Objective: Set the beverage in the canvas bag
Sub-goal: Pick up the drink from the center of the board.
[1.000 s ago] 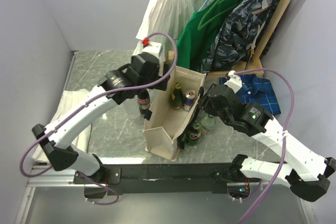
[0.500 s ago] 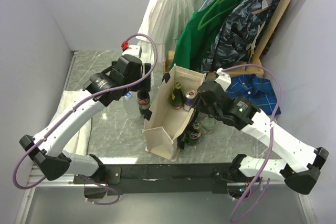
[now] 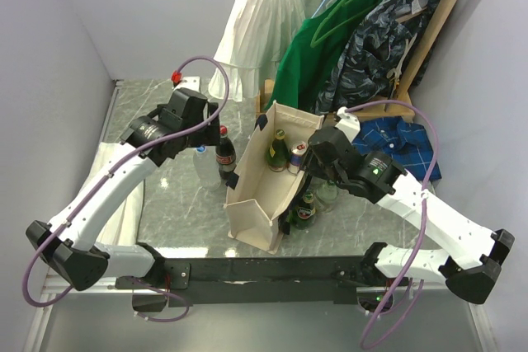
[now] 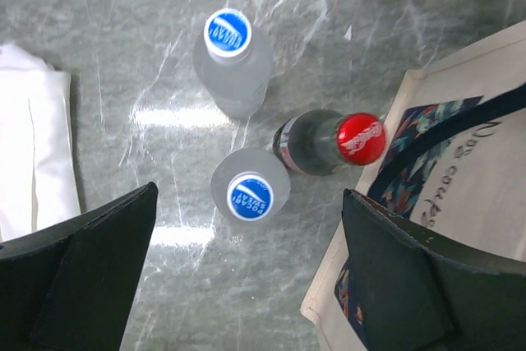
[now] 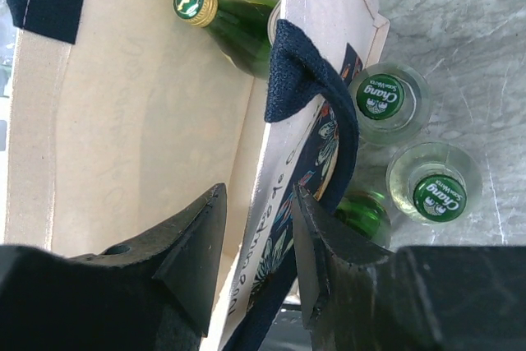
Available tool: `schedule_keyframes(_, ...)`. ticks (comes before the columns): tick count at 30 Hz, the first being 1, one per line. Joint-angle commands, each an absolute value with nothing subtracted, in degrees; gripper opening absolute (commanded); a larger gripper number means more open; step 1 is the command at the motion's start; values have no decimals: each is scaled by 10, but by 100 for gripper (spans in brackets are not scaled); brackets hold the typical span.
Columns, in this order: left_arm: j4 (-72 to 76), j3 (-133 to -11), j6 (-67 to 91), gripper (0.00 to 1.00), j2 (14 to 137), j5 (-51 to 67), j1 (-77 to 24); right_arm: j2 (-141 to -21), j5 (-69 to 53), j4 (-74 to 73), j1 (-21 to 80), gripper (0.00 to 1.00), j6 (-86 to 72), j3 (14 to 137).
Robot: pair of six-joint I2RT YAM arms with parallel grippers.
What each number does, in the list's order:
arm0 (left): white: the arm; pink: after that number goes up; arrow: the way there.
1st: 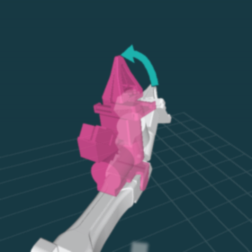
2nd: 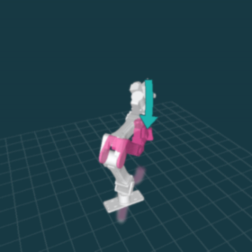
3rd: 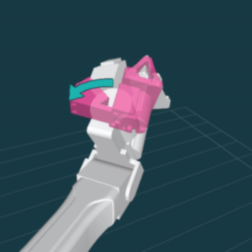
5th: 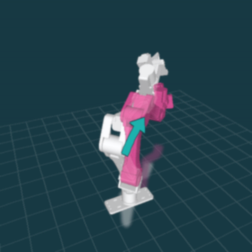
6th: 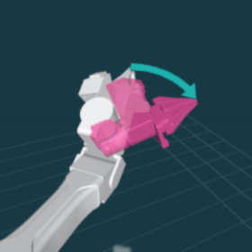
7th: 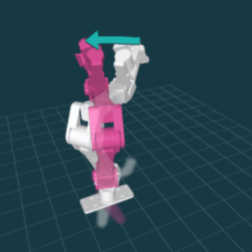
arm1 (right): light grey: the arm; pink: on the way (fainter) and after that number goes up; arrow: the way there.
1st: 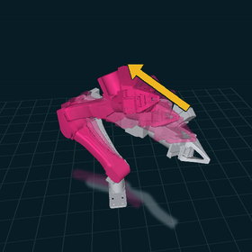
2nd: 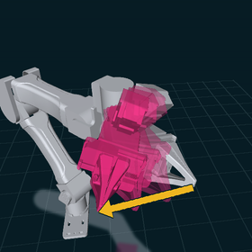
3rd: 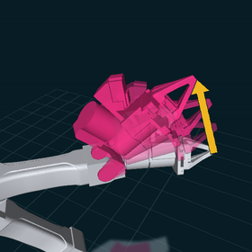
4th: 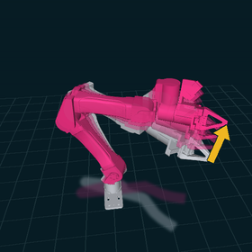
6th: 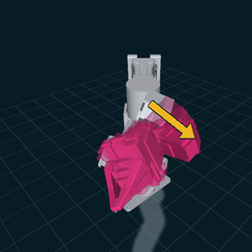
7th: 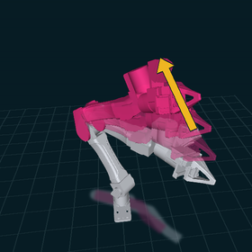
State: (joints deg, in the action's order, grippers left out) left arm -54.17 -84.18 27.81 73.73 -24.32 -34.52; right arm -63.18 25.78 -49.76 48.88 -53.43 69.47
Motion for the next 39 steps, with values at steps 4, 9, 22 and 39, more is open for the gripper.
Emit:
schedule_keyframes(4,-555,-813,294,98,734,-177,-317,-633,260,-487,492,45,-526,720)
schedule_keyframes(9,-562,-802,292,97,742,-160,-311,-629,259,-486,491,45,-529,713)
schedule_keyframes(22,-546,-777,297,88,776,-157,-307,-615,259,-486,491,45,-533,700)
schedule_keyframes(39,-533,-762,301,76,789,-158,-308,-608,260,-487,491,45,-535,688)
